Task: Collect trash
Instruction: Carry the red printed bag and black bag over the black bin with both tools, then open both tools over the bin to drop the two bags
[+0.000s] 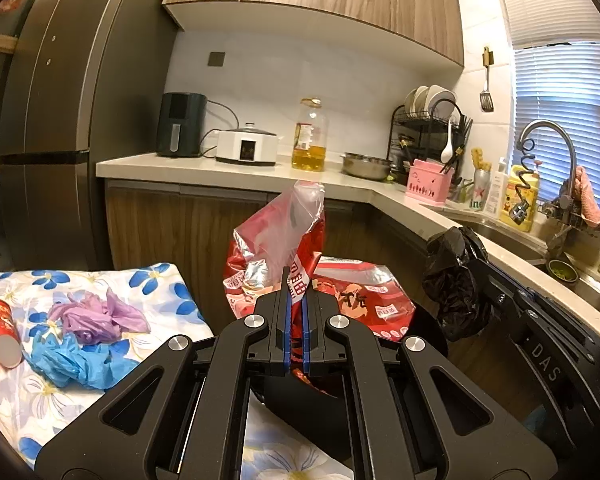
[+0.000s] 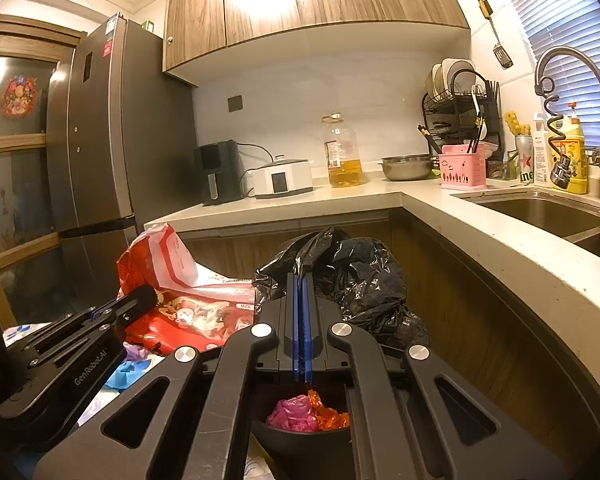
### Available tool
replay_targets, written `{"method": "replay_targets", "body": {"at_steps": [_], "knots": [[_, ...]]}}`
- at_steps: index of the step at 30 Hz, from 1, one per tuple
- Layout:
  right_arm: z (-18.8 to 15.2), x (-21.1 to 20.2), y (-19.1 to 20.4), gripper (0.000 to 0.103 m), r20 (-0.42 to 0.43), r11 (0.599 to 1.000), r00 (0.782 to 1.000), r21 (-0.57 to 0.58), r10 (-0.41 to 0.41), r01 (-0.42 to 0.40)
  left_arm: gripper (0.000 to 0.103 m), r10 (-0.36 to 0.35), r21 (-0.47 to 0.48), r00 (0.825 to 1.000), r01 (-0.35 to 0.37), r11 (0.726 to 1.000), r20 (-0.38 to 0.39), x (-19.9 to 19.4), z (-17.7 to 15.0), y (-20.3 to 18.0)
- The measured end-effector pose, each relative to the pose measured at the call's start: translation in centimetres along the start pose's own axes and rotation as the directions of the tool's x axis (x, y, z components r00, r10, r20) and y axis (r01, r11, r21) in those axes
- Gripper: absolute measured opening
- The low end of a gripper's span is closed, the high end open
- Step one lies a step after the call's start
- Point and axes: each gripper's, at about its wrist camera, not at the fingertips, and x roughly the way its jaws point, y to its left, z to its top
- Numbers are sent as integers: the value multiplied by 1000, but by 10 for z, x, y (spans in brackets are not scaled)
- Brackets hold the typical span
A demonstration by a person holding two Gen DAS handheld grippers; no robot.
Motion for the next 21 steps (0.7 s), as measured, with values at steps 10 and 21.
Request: {"method": "replay_targets", "body": {"at_steps": [10,21], "knots": [[0,8,-1,3,-9,1000,1000,4,1,-1,2,-5,-8,1000,4,1000,-18,14,-2,0],[1,18,-6,3,-14,1000,1000,10,10,-10,3,-30,-5,999,30,1000,-34,33,-5,-9]]}}
